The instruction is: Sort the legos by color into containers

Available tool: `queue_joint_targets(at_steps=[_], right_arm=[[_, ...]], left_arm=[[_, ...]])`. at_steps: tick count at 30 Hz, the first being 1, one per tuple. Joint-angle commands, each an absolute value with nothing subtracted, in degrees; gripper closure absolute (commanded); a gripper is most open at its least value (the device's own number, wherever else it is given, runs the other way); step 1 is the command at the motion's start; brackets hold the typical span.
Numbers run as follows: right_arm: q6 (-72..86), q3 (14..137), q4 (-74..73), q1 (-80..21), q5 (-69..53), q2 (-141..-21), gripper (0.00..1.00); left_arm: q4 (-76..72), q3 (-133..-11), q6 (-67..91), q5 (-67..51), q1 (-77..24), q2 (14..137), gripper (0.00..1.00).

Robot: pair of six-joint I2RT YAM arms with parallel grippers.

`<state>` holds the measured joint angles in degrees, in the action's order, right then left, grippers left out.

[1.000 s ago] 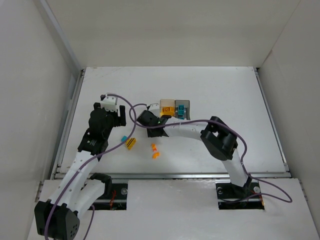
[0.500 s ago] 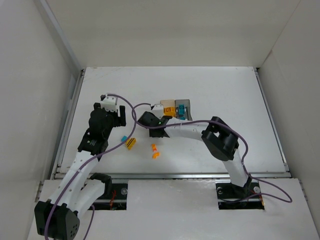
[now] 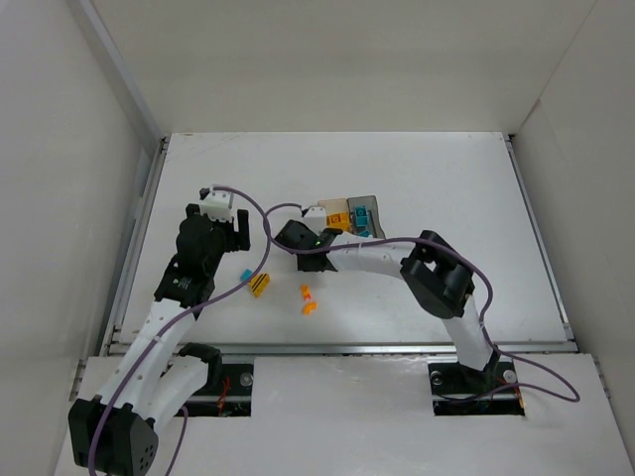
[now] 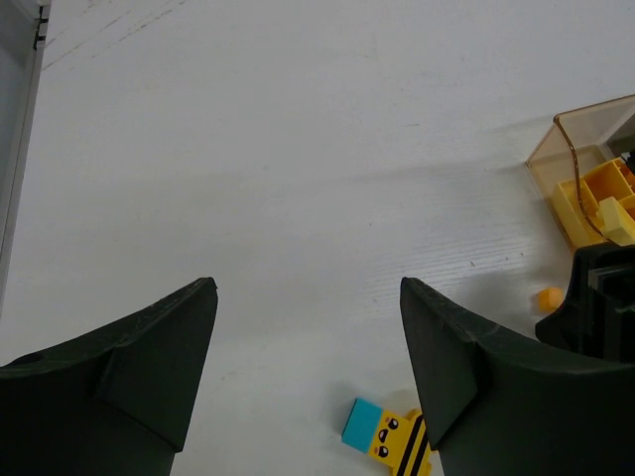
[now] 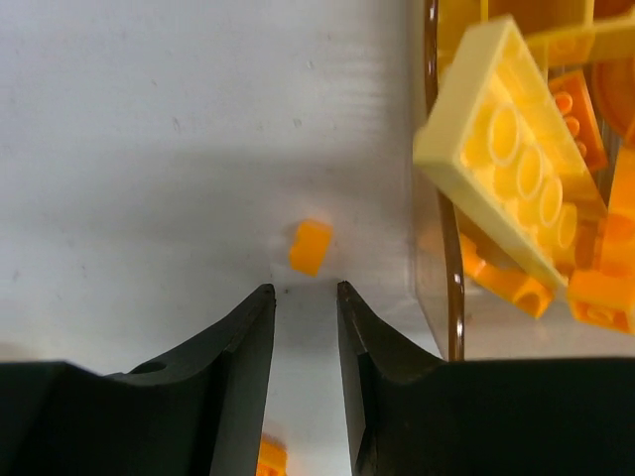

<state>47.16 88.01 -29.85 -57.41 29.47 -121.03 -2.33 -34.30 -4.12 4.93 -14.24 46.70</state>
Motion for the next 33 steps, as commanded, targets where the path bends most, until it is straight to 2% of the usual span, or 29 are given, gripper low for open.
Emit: queue_joint_targets(at_steps=[1, 7, 14, 16, 21, 25, 30, 33], right_arm=[[46.8, 91.1, -30.9, -54.9, 29.4, -124.5, 0.63], [43.4, 94.4, -30.4, -53.6, 28.2, -127.0, 0.62], [43.4, 95.2, -31.0, -53.6, 26.2, -128.4, 0.79], [43.4, 94.6, -30.3, -53.6, 24.9, -127.2, 0.79], [42.9, 92.6, -29.8, -54.1, 24.2, -124.9, 0.61], [43.9, 91.1, -30.8, -54.7, 24.2, -124.9, 0.61], [45.1, 89.8, -30.8, -55.3, 24.2, -124.9, 0.73], [45.1, 89.8, -30.8, -55.3, 24.2, -124.9, 0.85]], left_arm=[[-4.3, -33.9, -3.7, 4.7, -14.2, 45.5, 0.29], [-3.8, -33.9, -3.7, 4.7, -14.2, 45.0, 0.29], [-3.8, -33.9, -4.2, 4.7, -14.2, 45.0, 0.29], [-3.8, -33.9, -4.2, 5.2, -14.2, 45.0, 0.29], [-3.8, -33.9, -4.2, 5.2, -14.2, 45.0, 0.27], [-3.8, -33.9, -4.2, 4.7, -14.2, 45.0, 0.27], [-3.8, -33.9, -4.2, 4.7, -14.2, 45.0, 0.27], [-3.8, -33.9, -4.2, 4.7, -14.2, 45.0, 0.27]])
